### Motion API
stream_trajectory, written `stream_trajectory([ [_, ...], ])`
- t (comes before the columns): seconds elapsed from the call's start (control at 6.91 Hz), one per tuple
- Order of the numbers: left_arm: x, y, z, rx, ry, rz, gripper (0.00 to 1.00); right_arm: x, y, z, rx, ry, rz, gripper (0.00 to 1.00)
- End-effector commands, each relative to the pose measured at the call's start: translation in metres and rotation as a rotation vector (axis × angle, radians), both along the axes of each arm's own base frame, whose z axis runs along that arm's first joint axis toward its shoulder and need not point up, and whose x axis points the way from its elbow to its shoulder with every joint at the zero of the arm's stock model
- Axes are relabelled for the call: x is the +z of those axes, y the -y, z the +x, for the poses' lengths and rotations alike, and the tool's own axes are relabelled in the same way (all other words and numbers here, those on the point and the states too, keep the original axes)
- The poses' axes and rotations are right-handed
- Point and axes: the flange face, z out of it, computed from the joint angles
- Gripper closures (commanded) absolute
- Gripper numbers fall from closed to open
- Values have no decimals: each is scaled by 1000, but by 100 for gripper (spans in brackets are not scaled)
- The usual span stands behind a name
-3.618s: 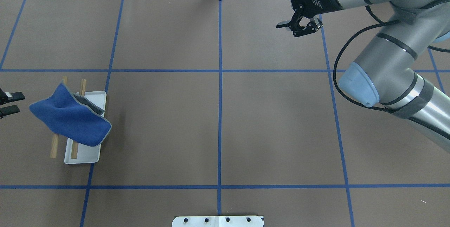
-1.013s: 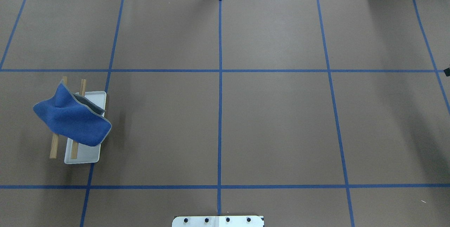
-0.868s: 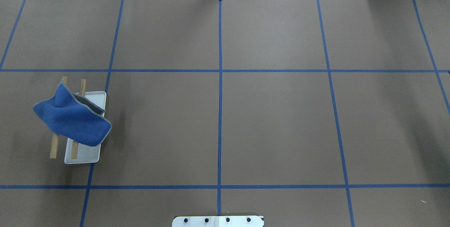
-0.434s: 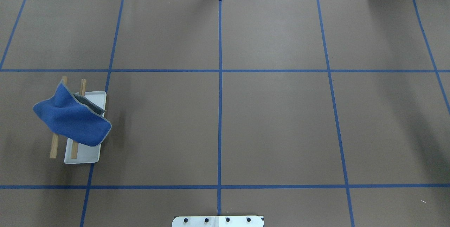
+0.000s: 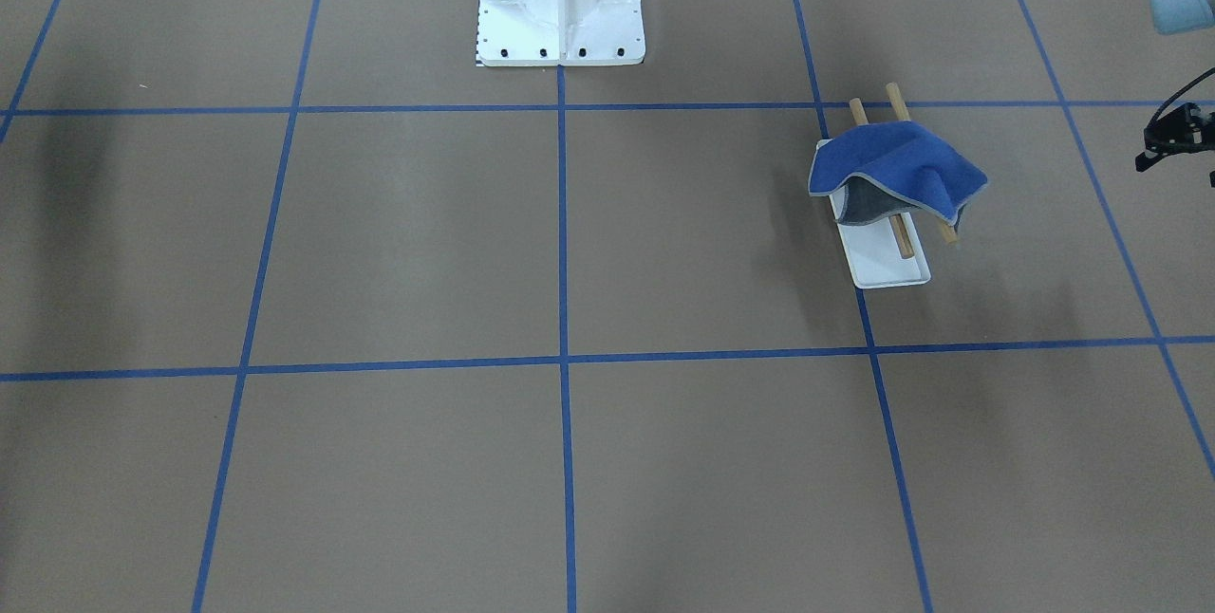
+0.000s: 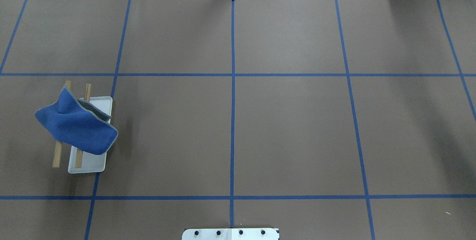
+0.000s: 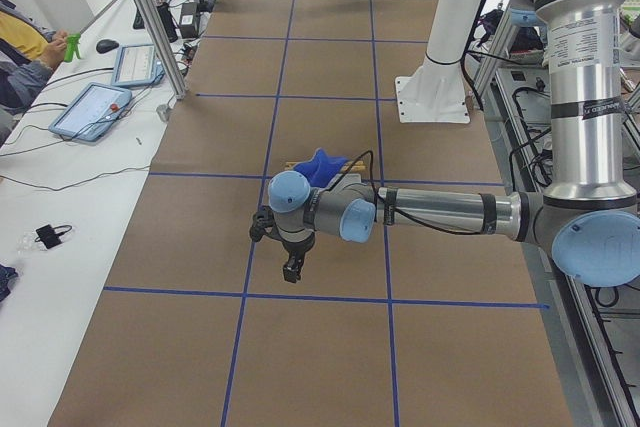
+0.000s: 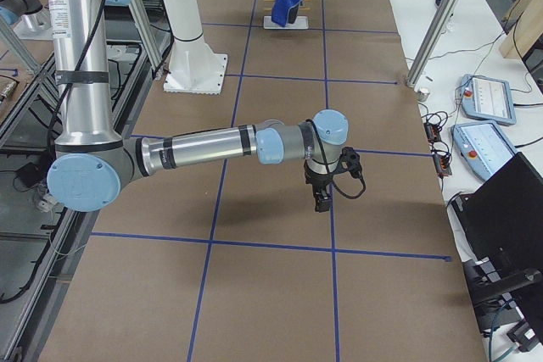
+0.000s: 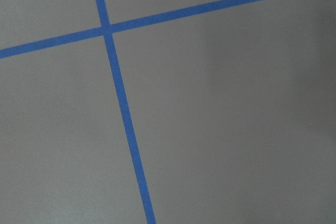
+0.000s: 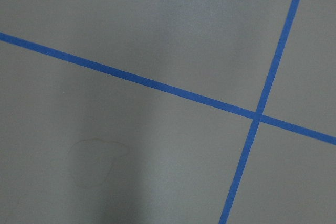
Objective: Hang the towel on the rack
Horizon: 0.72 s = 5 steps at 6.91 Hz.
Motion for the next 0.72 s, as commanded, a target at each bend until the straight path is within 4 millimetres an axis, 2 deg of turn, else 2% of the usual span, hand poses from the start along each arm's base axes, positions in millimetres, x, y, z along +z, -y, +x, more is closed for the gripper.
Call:
stream_trajectory([
  [0.0, -7, 11, -22, 14, 3, 22, 2, -10, 8, 9, -45, -6, 12, 0],
  [0.29, -13, 12, -25, -69, -3, -35, 2, -13, 9, 10, -42, 0, 15, 0],
  [0.43, -37, 13, -24, -105, -31, -33, 2, -13, 11, 9, -40, 0, 13, 0],
  [0.58, -47, 15, -23, -105, -32, -14, 2, -14, 11, 9, -37, 1, 14, 0],
])
